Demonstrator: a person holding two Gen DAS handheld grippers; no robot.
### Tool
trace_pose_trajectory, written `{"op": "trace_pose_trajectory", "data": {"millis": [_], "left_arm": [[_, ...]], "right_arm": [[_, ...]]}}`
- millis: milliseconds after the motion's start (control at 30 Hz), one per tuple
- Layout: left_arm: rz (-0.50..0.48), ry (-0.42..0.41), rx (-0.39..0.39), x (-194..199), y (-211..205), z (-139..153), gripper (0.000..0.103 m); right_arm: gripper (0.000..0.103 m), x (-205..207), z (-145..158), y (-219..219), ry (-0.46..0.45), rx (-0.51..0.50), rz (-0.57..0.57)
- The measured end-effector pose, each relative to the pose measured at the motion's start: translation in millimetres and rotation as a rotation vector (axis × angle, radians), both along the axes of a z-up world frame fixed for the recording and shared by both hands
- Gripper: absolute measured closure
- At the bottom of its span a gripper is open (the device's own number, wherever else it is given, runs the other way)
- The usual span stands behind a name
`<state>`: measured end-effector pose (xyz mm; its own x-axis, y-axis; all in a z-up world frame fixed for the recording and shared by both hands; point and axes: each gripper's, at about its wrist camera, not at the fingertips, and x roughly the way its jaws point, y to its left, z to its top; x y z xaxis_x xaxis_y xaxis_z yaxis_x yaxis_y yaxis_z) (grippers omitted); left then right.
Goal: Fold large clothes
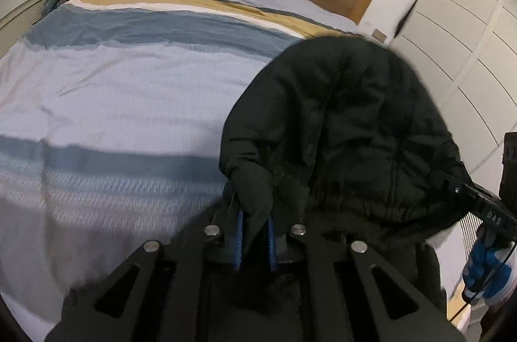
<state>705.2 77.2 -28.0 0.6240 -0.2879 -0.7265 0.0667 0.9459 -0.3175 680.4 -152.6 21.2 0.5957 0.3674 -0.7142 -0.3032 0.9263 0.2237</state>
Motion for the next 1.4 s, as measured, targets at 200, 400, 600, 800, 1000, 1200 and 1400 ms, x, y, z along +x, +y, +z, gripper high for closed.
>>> {"op": "trace_pose_trajectory", "data": {"millis": [200, 400, 600, 800, 1000, 1200, 1400], "left_arm": [[-0.012, 0.026, -0.018, -78.6, 8.9, -12.1, 0.095], [-0.014, 0.091, 0.022, -122.0, 8.2, -47.8, 0.095], [-0.025, 0.094, 0.060, -142.4, 1.9, -60.0, 0.096], [-0.023, 0.084, 0.081, -141.2, -3.5, -53.4, 0.092], [-0.022, 0.081, 0.088, -150.8, 1.2, -46.5, 0.092], [-0.062, 0.090, 0.113, -167.7, 6.7, -29.1, 0.090], [-0.083, 0.101, 0.117, -192.9, 29.7, -0.6, 0.084]], "right_arm": [[0.084, -75.1, -9.4, -12.7, -0.001, 0.067, -0.002], [0.083, -112.8, -47.9, -23.2, 0.039, 0.093, -0.043], [0.080, -129.5, -76.2, -34.0, 0.069, 0.115, -0.086], [0.073, -134.7, -73.8, -29.2, 0.054, 0.076, -0.100], [0.060, -145.0, -61.9, -27.3, 0.050, 0.027, -0.087], [0.053, -154.8, -50.0, -26.6, 0.074, -0.019, -0.068], [0.046, -172.9, -32.9, -25.6, 0.099, -0.085, -0.024]]}}
